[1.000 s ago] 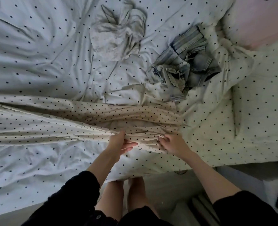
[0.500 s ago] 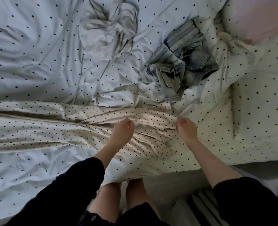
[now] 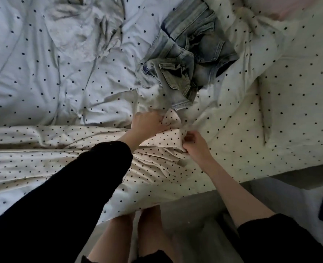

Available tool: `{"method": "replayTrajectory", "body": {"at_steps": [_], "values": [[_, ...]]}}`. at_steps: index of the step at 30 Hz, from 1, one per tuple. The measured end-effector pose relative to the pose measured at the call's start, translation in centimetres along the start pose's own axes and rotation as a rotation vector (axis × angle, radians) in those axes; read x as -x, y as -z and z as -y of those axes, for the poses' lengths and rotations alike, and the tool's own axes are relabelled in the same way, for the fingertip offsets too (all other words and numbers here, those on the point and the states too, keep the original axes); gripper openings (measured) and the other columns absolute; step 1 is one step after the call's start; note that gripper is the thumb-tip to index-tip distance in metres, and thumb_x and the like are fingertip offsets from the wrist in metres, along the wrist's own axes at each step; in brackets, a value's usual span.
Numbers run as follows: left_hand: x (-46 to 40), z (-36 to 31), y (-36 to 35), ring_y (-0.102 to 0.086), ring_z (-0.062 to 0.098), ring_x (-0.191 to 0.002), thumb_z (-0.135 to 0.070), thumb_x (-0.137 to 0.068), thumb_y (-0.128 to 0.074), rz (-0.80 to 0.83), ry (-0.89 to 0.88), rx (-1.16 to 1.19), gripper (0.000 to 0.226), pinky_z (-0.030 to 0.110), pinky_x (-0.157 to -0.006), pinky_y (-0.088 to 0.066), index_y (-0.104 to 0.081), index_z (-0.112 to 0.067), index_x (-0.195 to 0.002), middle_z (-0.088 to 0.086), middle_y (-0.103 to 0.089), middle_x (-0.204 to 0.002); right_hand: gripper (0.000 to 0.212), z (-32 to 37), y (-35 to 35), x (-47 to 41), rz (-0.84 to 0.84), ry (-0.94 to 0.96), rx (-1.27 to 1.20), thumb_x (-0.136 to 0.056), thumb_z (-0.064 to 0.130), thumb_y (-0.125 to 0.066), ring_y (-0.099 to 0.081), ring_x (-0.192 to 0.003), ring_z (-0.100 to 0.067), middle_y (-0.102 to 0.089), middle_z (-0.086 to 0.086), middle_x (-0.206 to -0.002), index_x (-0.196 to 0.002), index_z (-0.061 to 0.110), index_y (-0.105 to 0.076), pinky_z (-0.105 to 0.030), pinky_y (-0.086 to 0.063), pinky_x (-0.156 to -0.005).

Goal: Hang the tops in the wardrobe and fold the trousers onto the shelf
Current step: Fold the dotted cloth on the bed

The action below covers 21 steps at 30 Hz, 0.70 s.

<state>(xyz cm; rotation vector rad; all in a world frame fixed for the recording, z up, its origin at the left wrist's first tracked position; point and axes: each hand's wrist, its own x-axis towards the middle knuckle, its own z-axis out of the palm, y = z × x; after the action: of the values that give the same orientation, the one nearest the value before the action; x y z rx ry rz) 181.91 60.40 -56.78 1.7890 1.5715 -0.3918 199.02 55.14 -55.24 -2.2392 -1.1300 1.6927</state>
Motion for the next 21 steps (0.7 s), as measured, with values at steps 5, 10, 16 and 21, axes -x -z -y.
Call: {"method": "replayTrajectory", "body": {"at_steps": [5, 10, 16, 21], "values": [[1.5, 0.7, 0.4, -0.059, 0.023, -0.099, -0.031, -0.097, -0.046, -0.218, -0.040, 0.095, 0.026, 0.039, -0.098, -0.034, -0.067, -0.022, -0.108, 0.001, -0.068, -0.100, 0.029, 0.1, 0.1, 1.5, 0.075, -0.002, -0.062, -0.085, 0.011, -0.062, -0.062, -0.101, -0.020, -0.065, 0.000, -0.099, -0.113, 0.011, -0.056, -0.038, -0.049, -0.094], [3.2, 1.4, 4.1, -0.063, 0.026, -0.087, -0.020, -0.099, -0.043, -0.285, -0.220, 0.308, 0.028, 0.040, -0.088, -0.048, -0.065, -0.005, -0.106, 0.012, -0.068, -0.097, 0.024, 1.1, -0.5, 2.3, 0.105, 0.091, -0.022, -0.085, 0.014, -0.062, -0.065, -0.089, -0.018, -0.070, -0.004, -0.095, -0.108, 0.012, -0.060, -0.031, -0.051, -0.081], [4.3, 1.1, 8.7, -0.051, 0.012, -0.064, -0.016, -0.099, -0.044, -0.275, -0.265, 0.419, 0.023, 0.017, -0.063, -0.039, -0.061, -0.001, -0.101, 0.007, -0.060, -0.083, 0.020, 1.8, -0.7, 2.7, 0.024, 0.104, 0.148, -0.089, 0.001, -0.051, -0.063, -0.094, -0.028, -0.067, -0.014, -0.101, -0.103, -0.004, -0.065, -0.035, -0.047, -0.084], [3.7, 0.6, 9.9, -0.048, 0.010, -0.060, -0.013, -0.098, -0.045, -0.449, -0.269, 0.437, 0.021, 0.025, -0.067, -0.044, -0.061, -0.002, -0.095, -0.001, -0.055, -0.073, 0.015, 1.0, 1.3, 3.7, -0.105, -0.034, -0.329, -0.089, 0.004, -0.048, -0.059, -0.080, -0.017, -0.066, -0.006, -0.088, -0.093, 0.012, -0.059, -0.020, -0.045, -0.064]]}}
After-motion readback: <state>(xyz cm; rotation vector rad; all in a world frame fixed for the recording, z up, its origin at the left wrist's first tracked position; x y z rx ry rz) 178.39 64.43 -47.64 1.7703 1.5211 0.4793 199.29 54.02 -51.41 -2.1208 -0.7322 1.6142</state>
